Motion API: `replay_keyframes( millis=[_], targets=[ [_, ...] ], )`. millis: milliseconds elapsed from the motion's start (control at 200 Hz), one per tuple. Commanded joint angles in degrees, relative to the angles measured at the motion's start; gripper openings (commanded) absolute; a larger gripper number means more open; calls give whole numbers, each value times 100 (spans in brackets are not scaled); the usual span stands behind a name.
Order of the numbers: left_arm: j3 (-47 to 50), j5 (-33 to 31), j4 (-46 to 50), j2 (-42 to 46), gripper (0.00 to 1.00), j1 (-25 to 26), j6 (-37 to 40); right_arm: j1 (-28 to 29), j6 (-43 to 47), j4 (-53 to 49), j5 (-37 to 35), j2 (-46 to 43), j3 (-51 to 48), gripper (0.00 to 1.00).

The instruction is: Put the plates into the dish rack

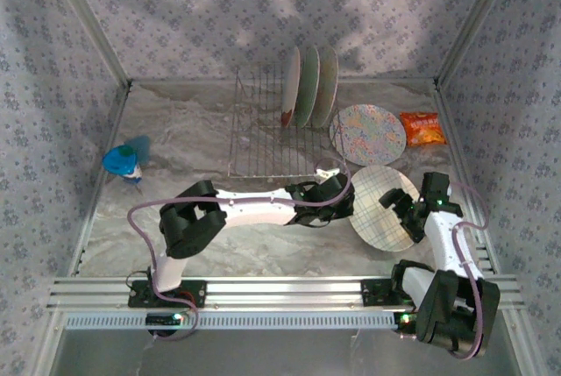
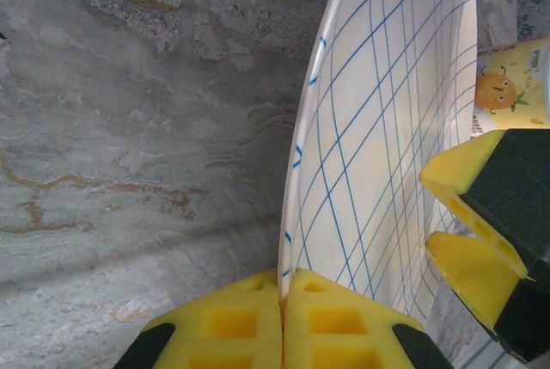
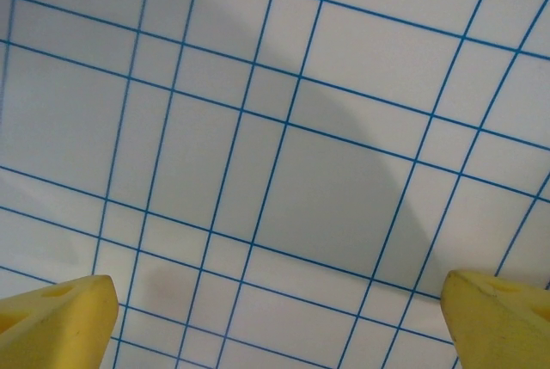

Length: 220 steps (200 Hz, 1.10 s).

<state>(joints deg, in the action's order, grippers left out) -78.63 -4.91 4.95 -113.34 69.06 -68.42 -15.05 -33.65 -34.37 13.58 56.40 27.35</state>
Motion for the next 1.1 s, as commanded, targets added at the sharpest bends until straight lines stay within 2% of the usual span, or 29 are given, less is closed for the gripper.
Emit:
replay_keyframes(
  millis=[0,405,625,865,1094],
  targets=[
    [-189,55,-129,304,0,82,174,6,-125,-478,246,-187,195,98],
    [-354,-54,12,521,0,57,445,19,27,-1606,-170,-683,1595,98],
    [-370,-202,98,952,0,55,823,11,124,-1984,-383,-702,2405,98],
    [-404,-470,438,1546,0,10,1296,11,92,-2048,-356,-696,2736,98],
    [-381,-500,520,1879,0,-6,1408,2,64,-1997,-321,-674,2699,98]
  ],
)
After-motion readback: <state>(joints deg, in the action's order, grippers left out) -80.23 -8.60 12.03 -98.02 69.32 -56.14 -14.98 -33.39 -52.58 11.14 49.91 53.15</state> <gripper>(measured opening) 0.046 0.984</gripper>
